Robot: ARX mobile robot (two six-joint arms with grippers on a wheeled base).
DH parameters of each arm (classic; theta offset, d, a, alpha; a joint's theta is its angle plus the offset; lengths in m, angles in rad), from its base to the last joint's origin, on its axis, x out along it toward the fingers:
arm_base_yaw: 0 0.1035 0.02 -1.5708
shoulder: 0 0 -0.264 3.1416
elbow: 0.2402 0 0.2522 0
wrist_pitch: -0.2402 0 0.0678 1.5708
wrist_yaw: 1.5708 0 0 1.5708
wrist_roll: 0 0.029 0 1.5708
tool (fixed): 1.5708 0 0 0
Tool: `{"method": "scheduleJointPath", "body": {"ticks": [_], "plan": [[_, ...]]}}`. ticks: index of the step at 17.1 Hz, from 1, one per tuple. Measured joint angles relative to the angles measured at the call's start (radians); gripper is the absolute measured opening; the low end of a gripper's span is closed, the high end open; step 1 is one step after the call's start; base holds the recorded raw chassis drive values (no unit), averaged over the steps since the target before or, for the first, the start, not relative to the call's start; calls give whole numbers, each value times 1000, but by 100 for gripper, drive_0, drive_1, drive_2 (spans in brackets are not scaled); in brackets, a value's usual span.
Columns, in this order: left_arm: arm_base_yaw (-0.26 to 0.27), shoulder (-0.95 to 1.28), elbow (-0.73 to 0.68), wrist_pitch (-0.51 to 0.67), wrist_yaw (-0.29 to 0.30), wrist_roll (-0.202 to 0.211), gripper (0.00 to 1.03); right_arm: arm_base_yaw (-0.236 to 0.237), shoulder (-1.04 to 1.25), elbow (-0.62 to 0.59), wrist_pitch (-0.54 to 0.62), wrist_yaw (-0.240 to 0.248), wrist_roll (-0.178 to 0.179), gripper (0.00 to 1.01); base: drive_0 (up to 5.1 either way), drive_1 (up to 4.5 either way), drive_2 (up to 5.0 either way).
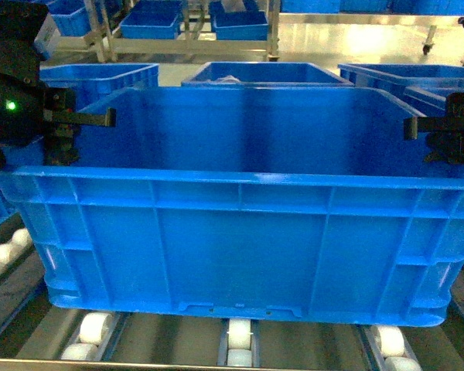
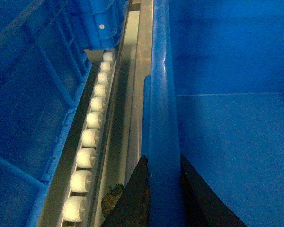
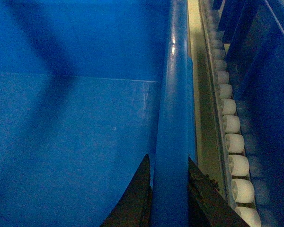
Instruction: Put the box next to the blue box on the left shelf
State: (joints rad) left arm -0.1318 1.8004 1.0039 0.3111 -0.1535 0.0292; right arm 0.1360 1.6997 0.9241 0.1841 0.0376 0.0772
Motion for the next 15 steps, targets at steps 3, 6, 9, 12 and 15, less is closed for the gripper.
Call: {"method": "scheduleJointPath", "body": {"ticks": [3,6,9,12,15], "plan": [[-23,0,0,47,-32,-5,37,-6,-19,-17,30,-46,-51,30,0,0,0],[-29,-38,-17,191,1,-39,70,-4,-99,-93,188,-87,-53,61,0,0,0],[-30,-96,-29,296,1,-56,99,-4,-165,-110,270,-85,-40,98,0,0,0],[-30,-98,-57,371,-1,-52,94,6,-144,-153,426,-21,-43,93,0,0,0],[13,-247,-361,606,32,-47,54,-30,-259,-439,760,73,-67,52,0,0,0]]}}
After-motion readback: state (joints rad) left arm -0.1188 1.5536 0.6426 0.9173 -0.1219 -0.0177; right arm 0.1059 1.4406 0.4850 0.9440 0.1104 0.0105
